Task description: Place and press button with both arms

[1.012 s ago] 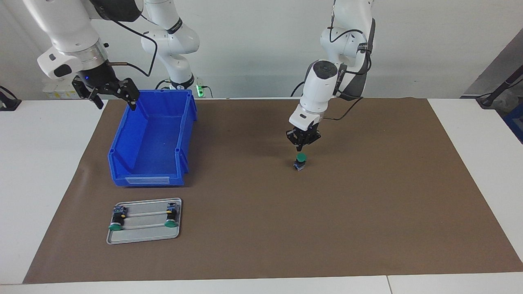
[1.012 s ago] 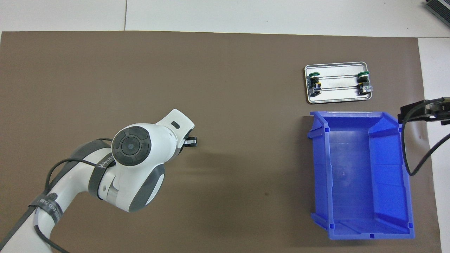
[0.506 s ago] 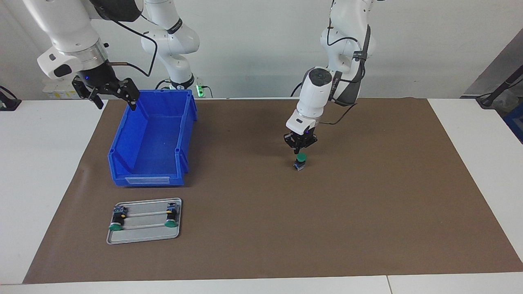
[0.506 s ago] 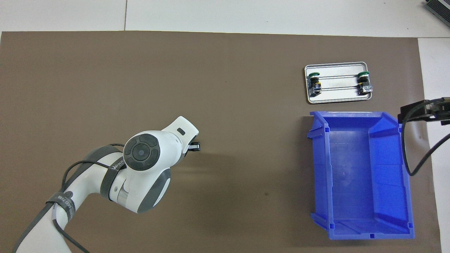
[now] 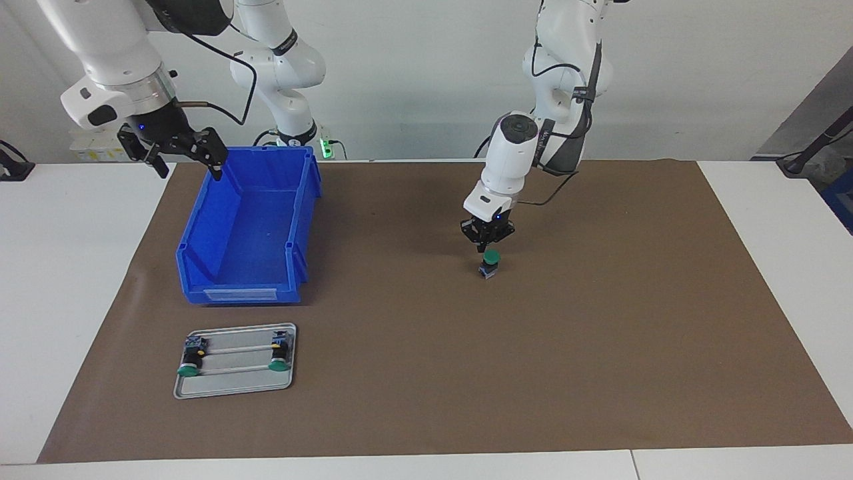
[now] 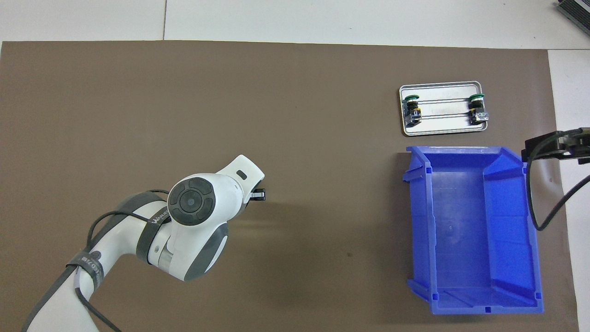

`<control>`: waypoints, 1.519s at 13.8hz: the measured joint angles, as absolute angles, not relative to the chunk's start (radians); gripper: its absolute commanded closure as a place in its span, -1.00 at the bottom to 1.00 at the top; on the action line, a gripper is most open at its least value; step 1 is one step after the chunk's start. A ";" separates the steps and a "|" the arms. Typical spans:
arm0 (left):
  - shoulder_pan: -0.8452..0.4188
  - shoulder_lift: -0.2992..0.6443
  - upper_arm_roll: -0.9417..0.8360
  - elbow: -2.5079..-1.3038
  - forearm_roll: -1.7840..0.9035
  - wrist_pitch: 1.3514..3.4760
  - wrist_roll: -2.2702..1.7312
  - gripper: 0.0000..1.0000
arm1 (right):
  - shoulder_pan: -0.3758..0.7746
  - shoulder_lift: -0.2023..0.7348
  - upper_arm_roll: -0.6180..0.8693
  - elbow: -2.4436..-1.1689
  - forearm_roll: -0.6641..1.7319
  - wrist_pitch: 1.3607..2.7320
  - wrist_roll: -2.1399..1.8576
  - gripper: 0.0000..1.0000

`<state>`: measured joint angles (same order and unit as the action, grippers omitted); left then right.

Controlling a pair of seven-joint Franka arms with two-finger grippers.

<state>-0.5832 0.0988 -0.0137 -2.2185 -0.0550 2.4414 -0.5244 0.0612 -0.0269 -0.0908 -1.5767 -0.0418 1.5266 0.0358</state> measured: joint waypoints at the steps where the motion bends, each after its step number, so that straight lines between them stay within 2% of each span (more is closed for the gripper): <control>1: -0.595 0.098 -0.013 -2.208 -0.055 2.413 -0.526 1.00 | 0.061 -0.027 -0.091 -1.577 -0.042 1.527 0.036 -1.00; 8: -0.584 0.081 0.006 -2.068 -0.054 2.251 -0.528 1.00 | 0.061 -0.027 -0.091 -1.577 -0.042 1.527 0.036 -1.00; 13: -0.493 0.090 0.011 -2.067 -0.052 2.286 -0.465 1.00 | 0.061 -0.027 -0.091 -1.577 -0.042 1.527 0.036 -1.00; 21: -0.495 0.099 -0.007 -2.105 -0.052 2.355 -0.462 1.00 | 0.061 -0.027 -0.091 -1.577 -0.042 1.527 0.036 -1.00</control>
